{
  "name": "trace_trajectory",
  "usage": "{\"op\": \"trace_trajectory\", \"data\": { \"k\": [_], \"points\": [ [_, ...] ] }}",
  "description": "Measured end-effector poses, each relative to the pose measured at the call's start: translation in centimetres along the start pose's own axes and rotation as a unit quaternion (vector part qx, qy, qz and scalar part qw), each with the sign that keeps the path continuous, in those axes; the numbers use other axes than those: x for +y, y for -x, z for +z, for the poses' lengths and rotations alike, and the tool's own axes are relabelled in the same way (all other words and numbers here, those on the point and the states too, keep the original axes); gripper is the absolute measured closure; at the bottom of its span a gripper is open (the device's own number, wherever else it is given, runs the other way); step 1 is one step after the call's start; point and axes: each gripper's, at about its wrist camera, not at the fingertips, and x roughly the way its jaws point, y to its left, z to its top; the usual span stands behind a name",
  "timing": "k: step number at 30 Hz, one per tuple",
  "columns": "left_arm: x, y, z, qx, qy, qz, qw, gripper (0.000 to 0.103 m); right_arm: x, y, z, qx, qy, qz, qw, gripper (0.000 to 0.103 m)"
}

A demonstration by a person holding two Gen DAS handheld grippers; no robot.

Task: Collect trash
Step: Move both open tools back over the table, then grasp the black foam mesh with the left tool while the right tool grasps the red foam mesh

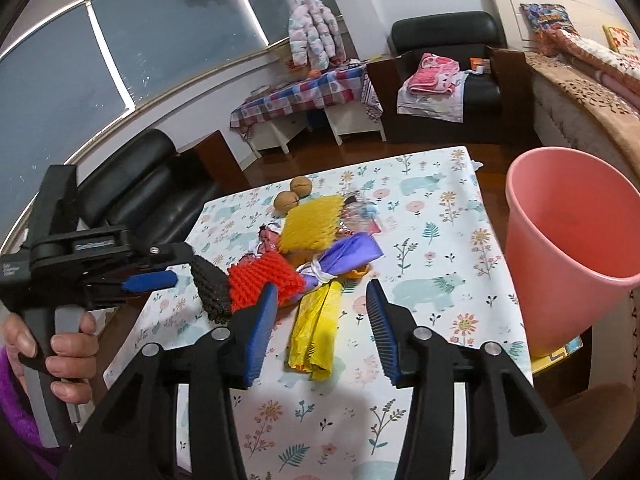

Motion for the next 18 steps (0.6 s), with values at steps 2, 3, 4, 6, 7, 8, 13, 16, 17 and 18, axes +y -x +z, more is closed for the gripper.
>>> {"op": "trace_trajectory", "data": {
  "k": [2,3,4,6,7,8,13,16,17,18],
  "points": [
    [0.2,-0.9,0.0,0.008,0.003,0.006,0.9999,0.047,0.2,-0.2,-0.2,0.003,0.000,0.001,1.000,0.056],
    [0.2,-1.3,0.0,0.011,0.003,0.007,0.9999,0.047,0.2,-0.2,-0.3,0.004,0.000,0.001,1.000,0.056],
    [0.2,-1.6,-0.1,0.015,0.002,0.008,0.9998,0.047,0.2,-0.3,-0.3,0.005,0.000,0.001,1.000,0.056],
    [0.3,-2.0,-0.3,0.017,0.002,0.004,0.9998,0.048,0.2,-0.3,-0.3,0.009,0.000,0.005,1.000,0.056],
    [0.4,-2.1,-0.3,0.016,0.001,0.002,0.9999,0.048,0.2,-0.3,-0.3,0.010,0.000,0.008,1.000,0.056],
    [0.5,-2.2,-0.4,0.015,0.000,0.001,0.9999,0.057,0.4,-0.5,-0.4,0.012,0.000,0.012,1.000,0.056],
    [1.1,-2.5,-0.4,0.015,-0.008,0.000,0.9999,0.091,0.8,-0.9,-0.4,0.020,0.001,0.030,0.999,0.056],
    [1.6,-2.1,-0.5,0.008,-0.017,-0.001,0.9998,0.093,0.9,-1.2,-0.5,0.027,0.004,0.038,0.999,0.056],
    [1.7,-1.8,-0.6,0.005,-0.021,0.002,0.9998,0.094,1.0,-1.2,-0.6,0.028,0.006,0.038,0.999,0.056],
    [2.0,-1.6,-0.6,0.001,-0.025,0.007,0.9997,0.094,1.1,-1.3,-0.6,0.030,0.008,0.039,0.999,0.056]
  ]
}}
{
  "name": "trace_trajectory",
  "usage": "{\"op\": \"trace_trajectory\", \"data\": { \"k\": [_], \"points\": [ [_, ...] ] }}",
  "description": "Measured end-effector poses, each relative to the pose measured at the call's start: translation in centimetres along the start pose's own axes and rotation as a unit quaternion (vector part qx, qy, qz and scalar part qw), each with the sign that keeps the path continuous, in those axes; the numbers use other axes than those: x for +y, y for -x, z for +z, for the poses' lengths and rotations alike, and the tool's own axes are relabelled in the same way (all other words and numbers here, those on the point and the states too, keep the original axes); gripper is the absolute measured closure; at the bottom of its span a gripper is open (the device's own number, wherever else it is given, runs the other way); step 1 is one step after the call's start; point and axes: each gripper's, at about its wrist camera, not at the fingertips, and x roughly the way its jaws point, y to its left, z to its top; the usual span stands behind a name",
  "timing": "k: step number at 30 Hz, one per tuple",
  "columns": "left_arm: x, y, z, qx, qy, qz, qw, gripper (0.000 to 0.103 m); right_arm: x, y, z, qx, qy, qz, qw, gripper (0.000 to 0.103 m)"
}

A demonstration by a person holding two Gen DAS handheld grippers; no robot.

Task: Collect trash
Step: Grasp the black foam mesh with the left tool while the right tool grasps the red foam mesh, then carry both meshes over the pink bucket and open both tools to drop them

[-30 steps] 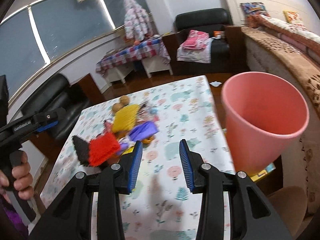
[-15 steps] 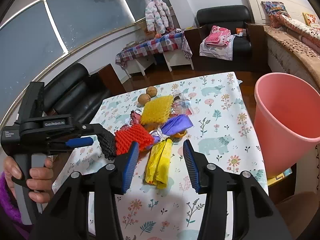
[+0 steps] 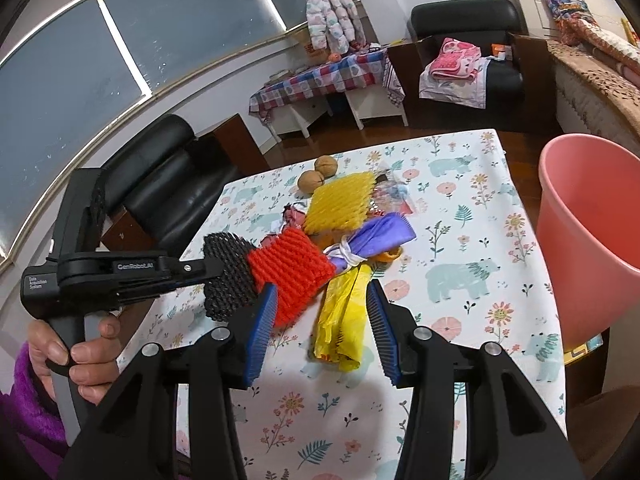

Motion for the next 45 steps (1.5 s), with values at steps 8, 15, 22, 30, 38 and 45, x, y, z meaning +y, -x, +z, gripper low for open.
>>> {"op": "trace_trajectory", "data": {
  "k": [8,15,22,30,38,45],
  "points": [
    [2.7,2.0,-0.5,-0.039,-0.016,0.036,0.9985,0.094,0.3,-1.6,0.0,0.019,0.013,-0.003,1.000,0.056],
    [3.5,3.1,-0.4,-0.058,-0.021,0.024,0.9978,0.094,2.7,-3.5,0.0,0.041,0.056,0.021,0.997,0.056],
    [3.7,3.7,-0.5,-0.069,-0.031,0.017,0.9970,0.094,4.1,-4.1,-0.2,0.035,0.090,0.003,0.995,0.056],
    [3.6,3.6,-0.5,-0.070,-0.038,0.014,0.9967,0.094,3.7,-5.3,0.2,0.046,0.089,0.001,0.995,0.056],
    [2.7,4.5,-0.5,-0.084,-0.052,0.014,0.9950,0.094,3.9,-5.1,-0.3,0.051,0.092,0.018,0.994,0.093],
    [0.5,6.0,-0.4,-0.106,-0.083,-0.004,0.9909,0.094,3.8,-0.9,0.9,-0.002,0.090,0.040,0.995,0.094]
  ]
}}
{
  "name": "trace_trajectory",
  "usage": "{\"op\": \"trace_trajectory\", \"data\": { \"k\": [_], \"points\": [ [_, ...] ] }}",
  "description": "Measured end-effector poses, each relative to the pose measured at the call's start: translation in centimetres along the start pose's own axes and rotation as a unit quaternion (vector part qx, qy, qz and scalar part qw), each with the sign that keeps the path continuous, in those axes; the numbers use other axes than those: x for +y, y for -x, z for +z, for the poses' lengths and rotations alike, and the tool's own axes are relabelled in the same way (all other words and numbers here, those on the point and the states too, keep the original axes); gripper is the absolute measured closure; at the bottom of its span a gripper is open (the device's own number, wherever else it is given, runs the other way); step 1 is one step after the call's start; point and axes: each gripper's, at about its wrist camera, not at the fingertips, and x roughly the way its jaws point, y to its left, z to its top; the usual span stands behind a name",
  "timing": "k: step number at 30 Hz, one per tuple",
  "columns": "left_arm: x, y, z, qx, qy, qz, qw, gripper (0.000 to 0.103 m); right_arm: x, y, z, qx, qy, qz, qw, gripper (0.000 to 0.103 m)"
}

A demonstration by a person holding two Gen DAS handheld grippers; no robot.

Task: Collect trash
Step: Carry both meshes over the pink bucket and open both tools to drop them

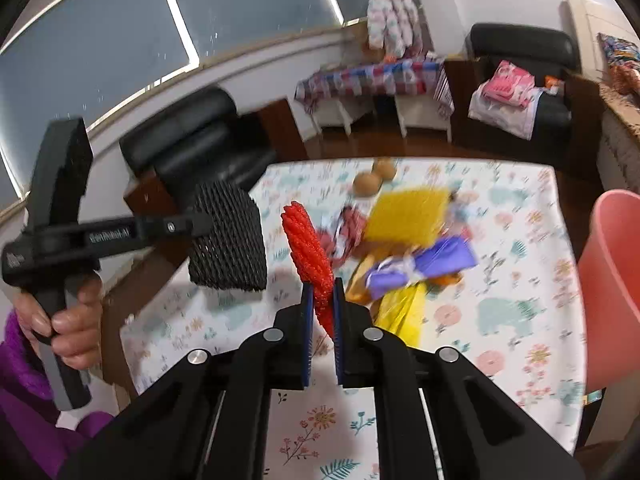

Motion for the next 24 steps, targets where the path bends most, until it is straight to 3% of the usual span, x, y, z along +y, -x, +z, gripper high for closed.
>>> {"op": "trace_trajectory", "data": {
  "k": [6,11,24],
  "points": [
    [-3.3,1.2,1.4,-0.033,-0.028,-0.037,0.9984,0.094,-2.4,4.6,1.7,-0.069,-0.020,-0.062,0.995,0.094],
    [-6.9,0.9,2.4,-0.035,-0.054,-0.080,0.9947,0.094,-5.4,7.8,2.5,-0.111,-0.048,-0.137,0.983,0.094],
    [-19.0,-3.3,3.3,-0.011,-0.131,-0.176,0.9757,0.094,-15.6,12.1,0.1,-0.128,-0.151,-0.264,0.944,0.094]
  ]
}}
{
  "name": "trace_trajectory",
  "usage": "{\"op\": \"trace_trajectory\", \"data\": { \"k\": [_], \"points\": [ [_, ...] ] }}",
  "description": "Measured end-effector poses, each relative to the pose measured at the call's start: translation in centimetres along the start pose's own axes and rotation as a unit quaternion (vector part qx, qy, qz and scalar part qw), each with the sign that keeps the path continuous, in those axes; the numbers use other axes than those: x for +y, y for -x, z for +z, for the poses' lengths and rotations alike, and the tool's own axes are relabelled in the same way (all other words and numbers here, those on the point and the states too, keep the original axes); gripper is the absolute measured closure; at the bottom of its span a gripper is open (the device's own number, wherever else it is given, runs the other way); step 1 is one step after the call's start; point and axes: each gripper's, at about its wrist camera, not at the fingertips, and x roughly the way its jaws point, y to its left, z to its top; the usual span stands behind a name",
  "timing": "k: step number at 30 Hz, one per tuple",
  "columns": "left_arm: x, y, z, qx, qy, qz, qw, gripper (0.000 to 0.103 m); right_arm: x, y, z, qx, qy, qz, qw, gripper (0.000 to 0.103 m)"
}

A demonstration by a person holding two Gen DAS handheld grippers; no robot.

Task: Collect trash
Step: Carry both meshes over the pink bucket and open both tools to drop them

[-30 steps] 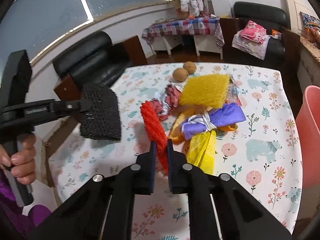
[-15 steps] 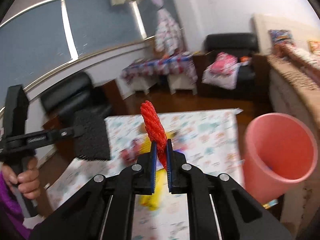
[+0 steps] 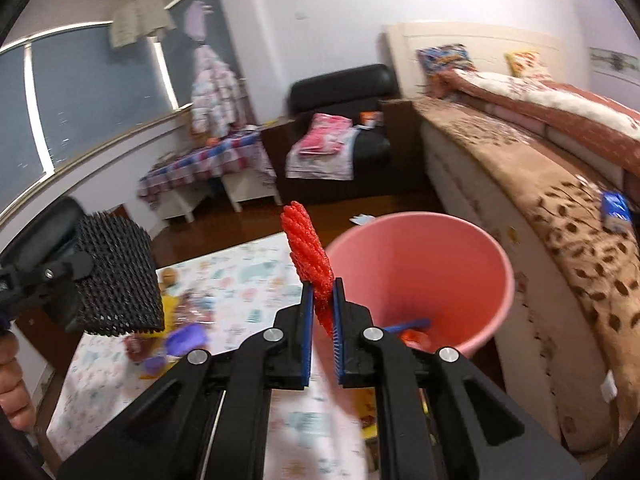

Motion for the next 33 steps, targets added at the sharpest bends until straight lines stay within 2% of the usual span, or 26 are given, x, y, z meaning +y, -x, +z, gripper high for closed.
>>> {"op": "trace_trajectory", "data": {
  "k": [9,15,22,23,25,27,33],
  "points": [
    [-7.0,-7.8,1.1,0.033,-0.057,-0.044,0.9969,0.094,-5.0,-1.5,-0.6,0.007,-0.040,-0.044,0.998,0.094],
    [-9.6,-13.2,0.2,0.069,-0.079,-0.039,0.9937,0.094,-6.6,-2.5,-1.0,0.011,-0.055,-0.052,0.997,0.094],
    [-10.0,-17.1,-0.8,0.095,-0.090,-0.022,0.9912,0.092,-7.4,-3.6,-1.1,0.015,-0.069,-0.048,0.996,0.092],
    [-10.0,-17.4,-0.9,0.096,-0.092,-0.017,0.9910,0.089,-7.3,-3.8,-1.1,0.021,-0.070,-0.049,0.996,0.089],
    [-9.9,-17.9,-1.1,0.103,-0.095,-0.012,0.9900,0.078,-7.4,-4.2,-1.0,0.027,-0.073,-0.049,0.996,0.073],
    [-9.8,-18.0,-1.2,0.107,-0.097,-0.009,0.9894,0.065,-7.5,-4.6,-0.9,0.032,-0.077,-0.050,0.995,0.067],
    [-9.4,-17.5,-0.7,0.110,-0.090,0.000,0.9899,0.064,-6.9,-4.9,-0.4,0.039,-0.068,-0.069,0.995,0.066]
  ]
}}
